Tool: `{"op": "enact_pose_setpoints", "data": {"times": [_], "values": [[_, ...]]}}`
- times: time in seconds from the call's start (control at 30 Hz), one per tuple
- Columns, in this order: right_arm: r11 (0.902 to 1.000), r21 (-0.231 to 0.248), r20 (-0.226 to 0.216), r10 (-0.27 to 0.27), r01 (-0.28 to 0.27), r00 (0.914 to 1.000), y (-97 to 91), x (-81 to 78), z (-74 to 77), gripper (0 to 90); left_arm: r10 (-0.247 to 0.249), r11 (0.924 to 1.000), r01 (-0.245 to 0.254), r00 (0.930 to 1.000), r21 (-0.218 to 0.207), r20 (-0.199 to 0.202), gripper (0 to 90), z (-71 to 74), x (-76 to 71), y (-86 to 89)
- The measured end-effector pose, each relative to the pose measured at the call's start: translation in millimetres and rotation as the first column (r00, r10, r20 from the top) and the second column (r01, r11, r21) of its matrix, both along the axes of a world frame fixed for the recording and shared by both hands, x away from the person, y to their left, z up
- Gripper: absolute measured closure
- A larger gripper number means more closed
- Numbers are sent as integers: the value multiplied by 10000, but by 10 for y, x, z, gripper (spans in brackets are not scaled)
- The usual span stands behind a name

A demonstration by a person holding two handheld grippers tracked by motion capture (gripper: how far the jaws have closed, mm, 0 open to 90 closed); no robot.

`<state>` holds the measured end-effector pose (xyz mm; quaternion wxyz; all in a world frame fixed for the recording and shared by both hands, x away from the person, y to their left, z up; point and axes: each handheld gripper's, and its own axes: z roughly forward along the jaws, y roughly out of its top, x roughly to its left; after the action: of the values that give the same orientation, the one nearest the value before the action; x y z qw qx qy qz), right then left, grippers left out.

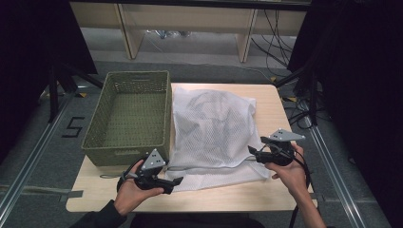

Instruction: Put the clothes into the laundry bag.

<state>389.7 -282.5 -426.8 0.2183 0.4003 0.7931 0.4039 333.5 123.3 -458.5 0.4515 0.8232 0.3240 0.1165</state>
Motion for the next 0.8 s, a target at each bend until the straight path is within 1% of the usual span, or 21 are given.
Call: {"op": "enact_pose_setpoints", "data": {"times": [0.03,0.07,0.1,0.13,0.2,0.27,0.3,0.33,0.37,0.4,0.43,0.47,0.5,0.53,0.57,0.6,0.67,0.7,0.73,0.77,0.8], "values": [[9997,139,-143,-176,178,9997,7,-28,-8,360,-49,9998,47,10000,175,76,192,3,4,24],[9998,101,-203,-168,170,9997,1,-45,-21,360,111,9998,-111,9999,-147,-23,192,-9,-5,21],[10000,19,-151,21,-20,9999,-10,-51,-47,360,198,9998,-198,9998,-20,-25,192,-14,-5,38],[10000,-10,-143,39,-39,9999,-14,-68,-68,360,169,9997,-171,9998,-163,-107,192,-24,-9,41],[10000,-36,-209,13,-14,9998,-11,-111,-109,359,164,9997,-166,9998,-152,-146,192,-37,-21,61],[10000,3,-286,31,-30,9996,-10,-136,-125,359,134,9999,-134,9999,-91,-82,191,-40,-24,74],[9999,-44,-255,108,-109,9996,-3,-189,-154,354,280,9995,-281,9996,-111,-50,190,-47,-50,87],[9999,-30,-383,106,-107,9992,6,-225,-165,350,206,9997,-206,9998,-128,-15,188,-53,-52,98],[9999,113,-550,103,-97,9984,22,-263,-176,347,255,9996,-255,9997,141,13,183,-46,-65,118],[10000,-27,-496,8,-9,9988,26,-304,-177,344,207,9998,-207,9998,35,-25,177,-50,-76,119],[10000,-8,-531,23,-23,9986,30,-333,-178,341,220,9998,-220,9998,2,-6,175,-54,-90,125],[10000,-93,-335,31,-34,9994,29,-375,-181,336,334,9994,-334,9994,-107,14,174,-58,-111,120],[10000,65,-537,-56,59,9985,43,-427,-181,333,162,9999,-162,9999,29,-12,174,-55,-115,138],[9999,37,-419,162,-160,9990,34,-444,-187,332,270,9996,-270,9996,0,5,174,-58,-134,135],[9999,73,-484,120,-116,9988,34,-486,-187,332,325,9994,-324,9995,-69,58,174,-67,-152,128],[9993,104,-544,356,-351,9979,25,-507,-190,332,204,9998,-204,9998,-82,4,174,-70,-164,132],[9995,111,-564,316,-310,9979,22,-542,-194,332,219,9998,-219,9998,-15,-3,174,-75,-183,130],[9996,140,-631,262,-254,9977,10,-600,-211,332,199,9998,-199,9998,-30,21,174,-80,-222,123],[9999,25,-535,140,-139,9985,10,-632,-226,332,114,9999,-114,9999,-48,4,174,-82,-228,124],[9999,7,-574,140,-140,9983,5,-649,-236,331,84,10000,-84,10000,-3,-9,174,-79,-243,127],[10000,15,-827,-20,21,9966,15,-698,-246,329,132,9999,-132,9999,-68,-32,174,-74,-263,125]]}}
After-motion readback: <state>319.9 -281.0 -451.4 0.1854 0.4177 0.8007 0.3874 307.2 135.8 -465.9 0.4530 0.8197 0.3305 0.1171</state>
